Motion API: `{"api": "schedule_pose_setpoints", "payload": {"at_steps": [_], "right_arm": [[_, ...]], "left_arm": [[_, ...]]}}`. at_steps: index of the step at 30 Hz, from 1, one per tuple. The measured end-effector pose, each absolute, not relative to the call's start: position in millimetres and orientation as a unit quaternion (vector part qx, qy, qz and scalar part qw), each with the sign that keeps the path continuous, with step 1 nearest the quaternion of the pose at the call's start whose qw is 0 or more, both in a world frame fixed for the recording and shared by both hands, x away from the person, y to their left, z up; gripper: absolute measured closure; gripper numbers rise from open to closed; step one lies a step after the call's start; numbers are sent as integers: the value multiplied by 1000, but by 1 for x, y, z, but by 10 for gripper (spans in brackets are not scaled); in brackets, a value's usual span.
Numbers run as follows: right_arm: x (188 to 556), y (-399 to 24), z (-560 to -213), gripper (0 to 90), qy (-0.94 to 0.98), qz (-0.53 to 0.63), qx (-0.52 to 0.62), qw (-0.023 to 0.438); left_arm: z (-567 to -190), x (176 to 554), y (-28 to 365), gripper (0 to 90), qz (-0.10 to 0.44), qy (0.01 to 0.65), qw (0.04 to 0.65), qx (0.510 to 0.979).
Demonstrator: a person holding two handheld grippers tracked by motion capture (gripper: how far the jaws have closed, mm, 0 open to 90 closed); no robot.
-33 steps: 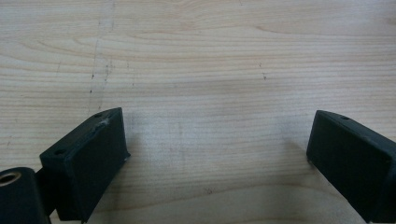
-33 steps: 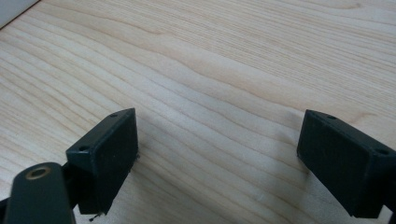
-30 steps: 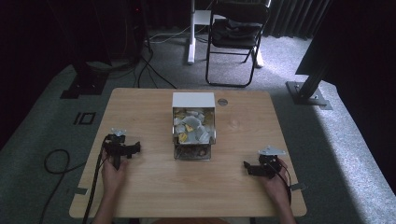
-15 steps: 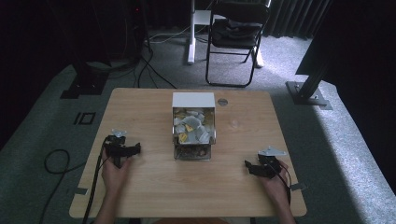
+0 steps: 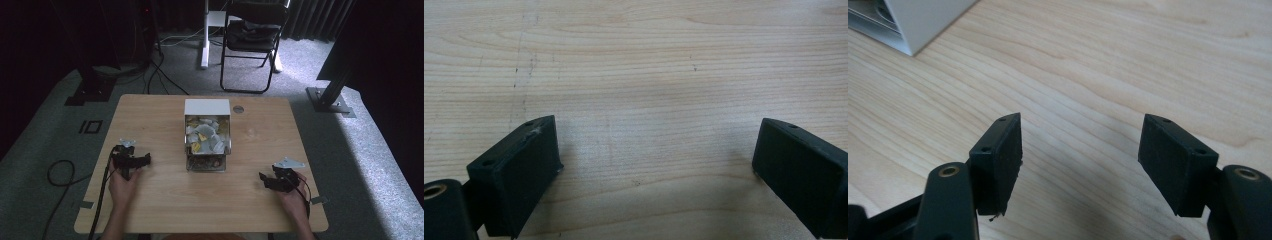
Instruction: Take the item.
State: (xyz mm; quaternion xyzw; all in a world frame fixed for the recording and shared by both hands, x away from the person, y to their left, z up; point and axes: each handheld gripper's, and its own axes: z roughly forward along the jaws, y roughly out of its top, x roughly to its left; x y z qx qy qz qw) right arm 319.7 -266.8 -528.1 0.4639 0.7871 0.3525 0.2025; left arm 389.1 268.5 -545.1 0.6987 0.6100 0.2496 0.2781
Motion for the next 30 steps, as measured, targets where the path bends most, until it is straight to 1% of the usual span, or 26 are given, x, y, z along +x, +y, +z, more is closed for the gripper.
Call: {"api": "schedule_pose_setpoints", "payload": {"at_steps": [17, 30], "right_arm": [[303, -245, -506, 339, 800, 369, 421, 214], [298, -228, -498, 342, 811, 382, 390, 210]], "left_arm": [[-545, 389, 268, 58, 250, 610, 278, 699], [-545, 389, 268, 58, 250, 610, 278, 699]]}}
